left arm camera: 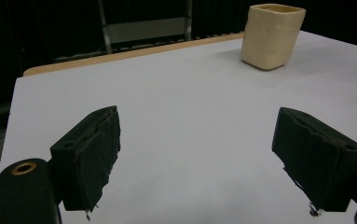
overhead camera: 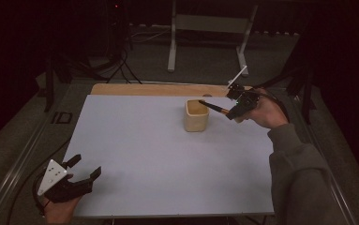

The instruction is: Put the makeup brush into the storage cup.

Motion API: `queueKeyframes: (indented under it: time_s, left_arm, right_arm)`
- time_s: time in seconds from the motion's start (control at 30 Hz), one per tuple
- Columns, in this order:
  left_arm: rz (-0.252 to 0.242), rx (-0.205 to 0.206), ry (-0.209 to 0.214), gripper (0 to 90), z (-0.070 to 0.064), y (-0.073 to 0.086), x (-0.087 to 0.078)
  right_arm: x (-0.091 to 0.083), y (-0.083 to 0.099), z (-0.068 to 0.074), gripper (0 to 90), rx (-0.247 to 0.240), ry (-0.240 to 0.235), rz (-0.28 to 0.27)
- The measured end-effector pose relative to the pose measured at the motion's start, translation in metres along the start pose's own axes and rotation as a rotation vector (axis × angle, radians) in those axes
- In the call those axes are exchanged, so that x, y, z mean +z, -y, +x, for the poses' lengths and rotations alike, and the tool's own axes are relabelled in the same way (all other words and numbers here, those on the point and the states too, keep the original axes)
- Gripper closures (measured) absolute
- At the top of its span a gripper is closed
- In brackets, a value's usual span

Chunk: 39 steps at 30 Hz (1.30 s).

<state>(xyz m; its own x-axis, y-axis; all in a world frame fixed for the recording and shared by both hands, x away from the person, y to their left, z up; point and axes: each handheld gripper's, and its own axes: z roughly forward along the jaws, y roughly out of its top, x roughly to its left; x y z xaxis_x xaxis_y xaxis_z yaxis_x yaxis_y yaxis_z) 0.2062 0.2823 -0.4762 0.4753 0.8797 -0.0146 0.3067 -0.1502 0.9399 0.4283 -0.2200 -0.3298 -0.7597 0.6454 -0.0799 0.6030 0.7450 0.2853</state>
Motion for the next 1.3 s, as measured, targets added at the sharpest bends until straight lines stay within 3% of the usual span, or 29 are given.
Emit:
queueKeyframes:
  time_s: [1.3]
  left_arm:
    - [-0.003,-0.002,-0.001,15.8,0.001,0.000,-0.001]
  right_arm:
    - [0.025,-0.028,0.004,73.9,-0.006,0.014,0.094]
